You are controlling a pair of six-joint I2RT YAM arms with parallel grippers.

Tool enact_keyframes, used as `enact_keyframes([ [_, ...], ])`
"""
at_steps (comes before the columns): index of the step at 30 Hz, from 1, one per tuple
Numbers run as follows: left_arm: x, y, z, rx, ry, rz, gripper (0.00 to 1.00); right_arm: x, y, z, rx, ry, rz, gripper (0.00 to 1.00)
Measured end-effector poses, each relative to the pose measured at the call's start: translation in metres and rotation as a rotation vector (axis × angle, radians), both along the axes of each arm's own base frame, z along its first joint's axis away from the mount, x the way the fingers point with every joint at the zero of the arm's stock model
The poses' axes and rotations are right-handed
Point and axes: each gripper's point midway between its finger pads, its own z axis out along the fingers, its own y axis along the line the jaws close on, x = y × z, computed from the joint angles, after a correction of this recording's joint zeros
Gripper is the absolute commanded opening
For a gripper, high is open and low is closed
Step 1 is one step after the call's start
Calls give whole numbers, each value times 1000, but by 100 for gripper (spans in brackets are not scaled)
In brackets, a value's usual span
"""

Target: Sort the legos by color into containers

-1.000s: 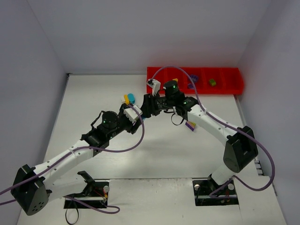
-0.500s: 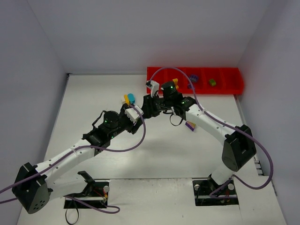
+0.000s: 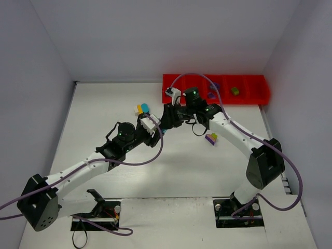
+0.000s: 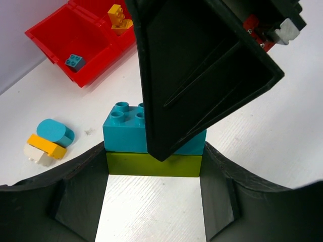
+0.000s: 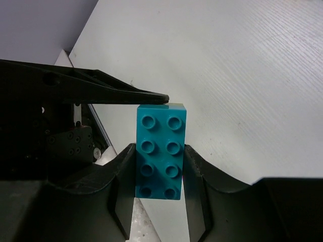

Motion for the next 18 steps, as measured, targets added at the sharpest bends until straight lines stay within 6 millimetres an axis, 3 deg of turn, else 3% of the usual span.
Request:
enact_keyframes([
  [3,2,0,-8,10,25,9,0,8,-8,1,-6,-6,-17,8],
  [7,-4,14,-53,110,156,39,0,50,-39,20,-4,-92,-133,8],
  [10,-9,19,-75,162,221,45,0,66,-54,33,-7,-146,-186,8],
  [14,-11,22,-75,167,227,55,0,71,-55,41,-23,-202,-197,8],
  [18,-10,26,-53,126,176,72,0,96,-64,37,-99,-270,-265,8],
])
